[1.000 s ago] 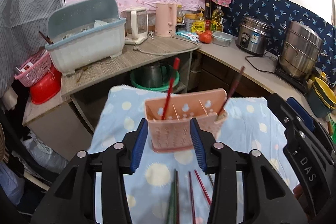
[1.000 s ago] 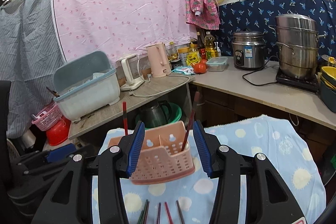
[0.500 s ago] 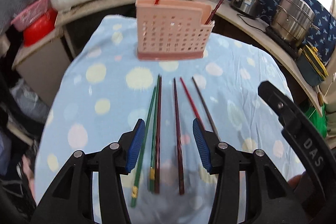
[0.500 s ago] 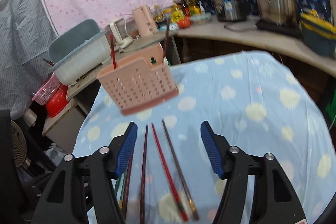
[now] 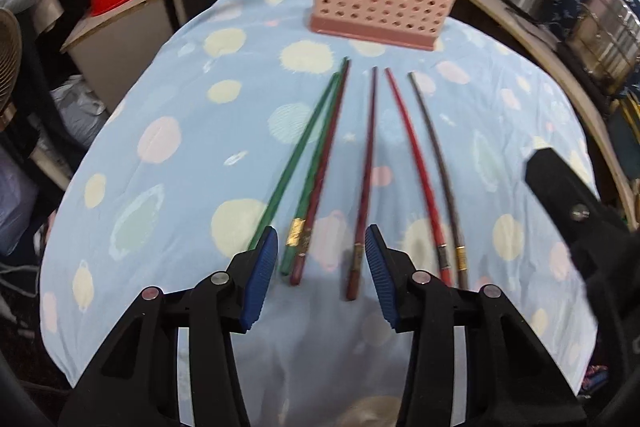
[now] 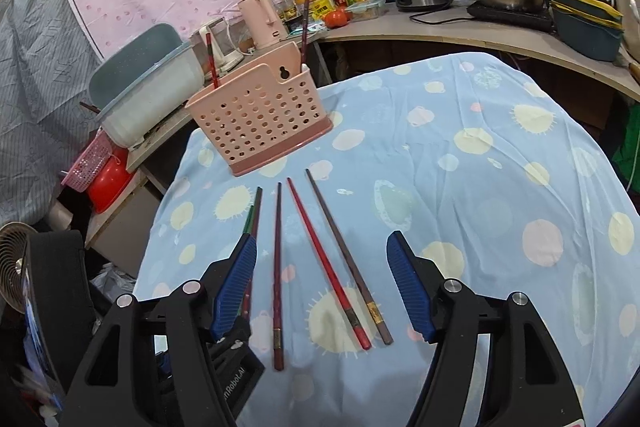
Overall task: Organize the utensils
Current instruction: 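Withdraw both tools from the caddy back to the remaining chopsticks, then close left tool on a green chopstick while right tool closes on a dark brown chopstick, then lift the green chopstick with left tool while right tool carries the brown one to the caddy, then open left tool over the caddy while right tool drops its chopstick in, then withdraw both tools from the caddy back to the remaining chopsticks, then close left tool on the green chopstick while right tool closes on the red chopstick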
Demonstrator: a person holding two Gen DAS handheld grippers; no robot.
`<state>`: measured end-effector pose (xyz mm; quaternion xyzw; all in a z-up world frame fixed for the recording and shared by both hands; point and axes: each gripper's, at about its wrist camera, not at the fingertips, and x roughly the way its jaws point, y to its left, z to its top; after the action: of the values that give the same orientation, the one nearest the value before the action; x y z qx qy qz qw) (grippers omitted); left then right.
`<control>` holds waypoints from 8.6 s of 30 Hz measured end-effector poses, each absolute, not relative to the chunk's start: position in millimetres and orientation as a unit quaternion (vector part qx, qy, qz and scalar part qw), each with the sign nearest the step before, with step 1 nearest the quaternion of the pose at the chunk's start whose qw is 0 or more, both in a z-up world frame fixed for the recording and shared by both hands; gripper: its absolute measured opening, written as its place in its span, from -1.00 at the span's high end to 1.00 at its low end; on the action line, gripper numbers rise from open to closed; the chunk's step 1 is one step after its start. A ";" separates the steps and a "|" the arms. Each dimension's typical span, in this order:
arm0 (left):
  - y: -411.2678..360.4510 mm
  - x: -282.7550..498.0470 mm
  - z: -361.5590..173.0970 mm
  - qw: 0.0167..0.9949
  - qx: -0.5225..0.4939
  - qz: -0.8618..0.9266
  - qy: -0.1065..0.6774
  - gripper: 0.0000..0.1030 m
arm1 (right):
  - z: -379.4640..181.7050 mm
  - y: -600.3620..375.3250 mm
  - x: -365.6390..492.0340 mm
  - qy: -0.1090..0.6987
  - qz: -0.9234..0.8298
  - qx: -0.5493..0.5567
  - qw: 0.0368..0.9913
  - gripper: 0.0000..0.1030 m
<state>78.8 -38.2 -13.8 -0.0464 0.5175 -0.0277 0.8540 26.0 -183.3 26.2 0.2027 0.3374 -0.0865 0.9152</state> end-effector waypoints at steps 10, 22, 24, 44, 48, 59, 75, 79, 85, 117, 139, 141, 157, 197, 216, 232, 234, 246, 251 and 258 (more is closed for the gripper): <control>-38.9 72.2 -32.5 0.838 -0.048 -0.012 0.543 0.28 | 16.6 -182.5 23.4 0.354 -0.087 0.241 0.900 -0.28; 0.2 74.6 -40.5 0.846 0.010 -0.051 0.531 0.12 | 13.1 -196.3 17.0 0.377 -0.126 0.088 0.913 -0.30; 10.8 77.1 -42.5 0.849 0.014 -0.051 0.526 0.12 | 2.7 -202.6 17.5 0.392 -0.123 0.078 0.908 -0.30; 29.3 81.0 -48.1 0.858 0.027 -0.064 0.510 0.02 | -41.5 -198.9 41.3 0.458 -0.094 0.067 0.881 -0.13; 30.8 81.3 -48.4 0.858 0.023 -0.064 0.510 0.02 | -45.9 -197.2 44.0 0.464 -0.088 0.073 0.878 0.07; 31.3 81.3 -52.7 0.856 0.023 -0.067 0.512 0.03 | -51.5 -193.5 44.0 0.470 -0.071 0.071 0.877 0.49; 26.7 78.1 -51.8 0.853 0.009 -0.112 0.509 0.78 | -52.2 -191.1 38.0 0.472 -0.063 0.070 0.876 0.80; 23.5 75.8 -50.5 0.850 0.009 -0.123 0.511 0.84 | -51.0 -189.2 35.2 0.472 -0.061 0.069 0.877 0.82; 21.0 72.6 -41.8 0.852 0.006 -0.128 0.508 0.87 | -43.7 -187.7 31.2 0.465 -0.061 0.066 0.881 0.86; 20.6 97.4 115.4 0.914 -0.008 -0.152 0.376 0.88 | 98.5 -200.2 38.0 0.335 -0.036 0.086 0.937 0.86; -28.6 217.1 250.6 0.955 0.000 -0.152 0.256 0.88 | 214.4 -221.8 157.8 0.226 -0.032 0.081 0.970 0.86; -30.5 228.9 257.6 0.957 0.000 -0.149 0.247 0.88 | 219.3 -223.7 172.5 0.215 -0.032 0.086 0.972 0.86; -31.9 298.9 237.0 0.961 -0.009 -0.142 0.236 0.88 | 217.4 -238.2 253.5 0.145 -0.055 0.128 0.980 0.86; -11.8 221.7 117.4 0.931 -0.003 -0.116 0.346 0.04 | 131.1 -222.9 171.9 0.274 -0.038 0.117 0.954 0.59; -7.7 109.3 0.3 0.880 0.023 -0.134 0.455 0.05 | 6.2 -186.2 39.9 0.439 -0.003 0.110 0.892 0.59; -1.5 77.5 -47.7 0.861 0.032 -0.144 0.487 0.08 | -43.0 -167.7 30.1 0.479 -0.002 0.088 0.874 0.59; -3.6 76.5 -48.7 0.861 0.033 -0.146 0.486 0.08 | -43.9 -168.0 30.3 0.478 -0.003 0.087 0.874 0.59; -4.2 79.5 -52.7 0.860 0.043 -0.140 0.489 0.35 | -46.0 -168.5 32.8 0.478 -0.005 0.085 0.874 0.59; -8.1 77.6 -54.1 0.864 0.057 -0.136 0.482 0.35 | -50.5 -167.5 35.5 0.485 -0.003 0.085 0.870 0.60; -10.1 77.6 -53.4 0.864 0.059 -0.142 0.478 0.66 | -53.2 -165.1 35.9 0.482 -0.006 0.073 0.873 0.71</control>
<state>77.6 -10.1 -53.4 0.0594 0.4785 -0.1422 0.8645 35.9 -165.1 -53.2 0.0734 0.4822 -0.0061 0.8729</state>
